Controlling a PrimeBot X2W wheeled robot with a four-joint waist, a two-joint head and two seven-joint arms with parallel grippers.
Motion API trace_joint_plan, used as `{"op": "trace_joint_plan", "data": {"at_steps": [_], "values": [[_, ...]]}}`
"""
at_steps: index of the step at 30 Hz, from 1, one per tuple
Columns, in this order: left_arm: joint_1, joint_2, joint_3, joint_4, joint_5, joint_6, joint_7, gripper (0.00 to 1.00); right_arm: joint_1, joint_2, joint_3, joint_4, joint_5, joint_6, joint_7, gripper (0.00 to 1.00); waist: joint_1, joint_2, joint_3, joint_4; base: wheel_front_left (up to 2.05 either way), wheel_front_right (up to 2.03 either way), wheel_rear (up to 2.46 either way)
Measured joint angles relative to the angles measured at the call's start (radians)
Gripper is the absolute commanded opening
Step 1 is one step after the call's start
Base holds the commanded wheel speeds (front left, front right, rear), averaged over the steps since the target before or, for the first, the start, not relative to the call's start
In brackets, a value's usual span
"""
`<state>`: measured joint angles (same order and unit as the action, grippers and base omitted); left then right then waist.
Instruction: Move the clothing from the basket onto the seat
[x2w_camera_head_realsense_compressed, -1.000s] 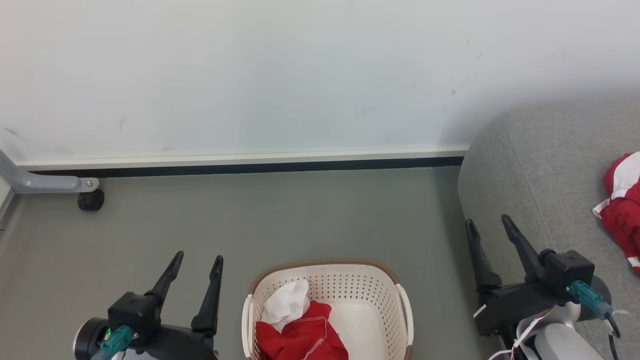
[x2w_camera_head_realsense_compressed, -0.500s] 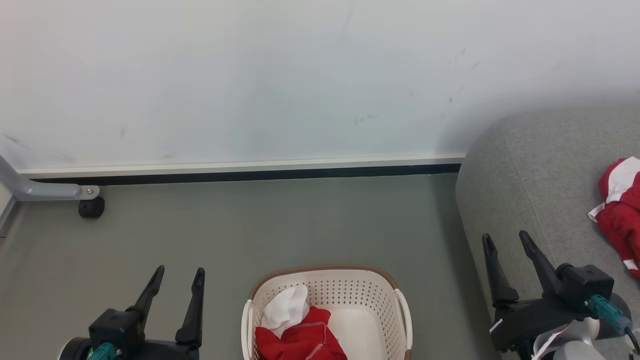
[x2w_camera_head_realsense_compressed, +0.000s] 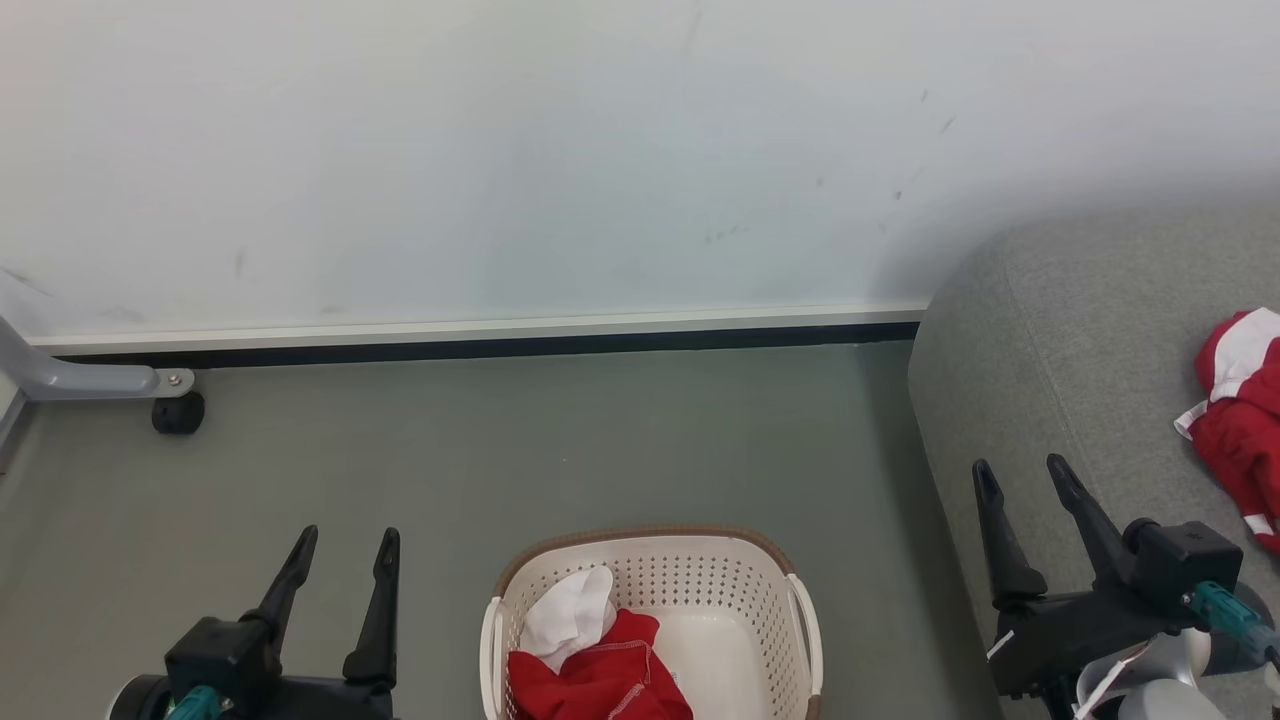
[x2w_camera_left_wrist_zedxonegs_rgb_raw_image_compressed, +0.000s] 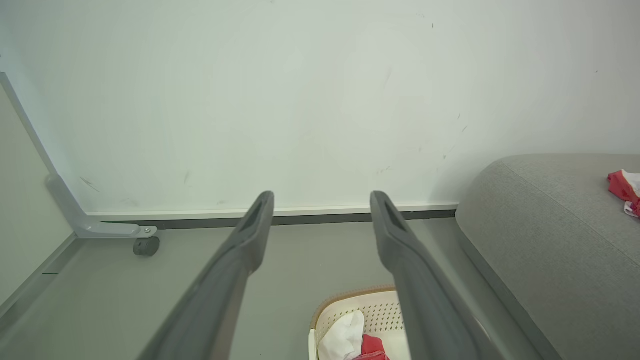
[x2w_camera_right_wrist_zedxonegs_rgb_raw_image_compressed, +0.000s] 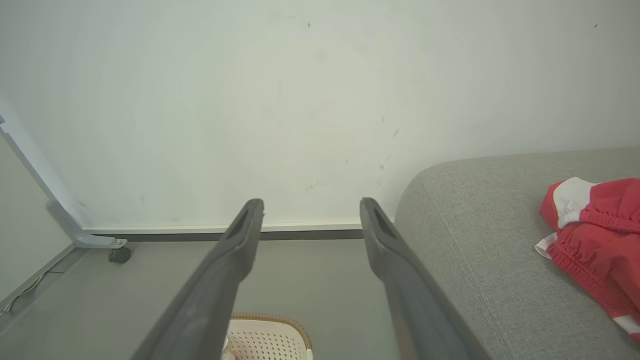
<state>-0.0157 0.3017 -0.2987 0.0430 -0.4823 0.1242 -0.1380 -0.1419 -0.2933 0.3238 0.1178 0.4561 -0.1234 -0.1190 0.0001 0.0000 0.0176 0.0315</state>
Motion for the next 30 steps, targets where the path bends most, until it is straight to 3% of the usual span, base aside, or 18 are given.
{"op": "trace_joint_plan", "data": {"at_steps": [16,30], "values": [[0.001,-0.025,0.039,-0.03,0.045,0.0,0.01,1.0,0.011,0.002,-0.022,-0.07,-0.024,-0.001,0.048,1.0,0.0,0.0001,0.03,-0.001,0.0,0.0,0.0],[-0.073,-0.045,0.013,-0.044,0.088,0.0,0.023,1.0,-0.049,0.01,-0.041,-0.188,-0.078,-0.001,0.093,1.0,0.0001,0.0001,0.162,-0.014,0.0,0.0,0.0]]}}
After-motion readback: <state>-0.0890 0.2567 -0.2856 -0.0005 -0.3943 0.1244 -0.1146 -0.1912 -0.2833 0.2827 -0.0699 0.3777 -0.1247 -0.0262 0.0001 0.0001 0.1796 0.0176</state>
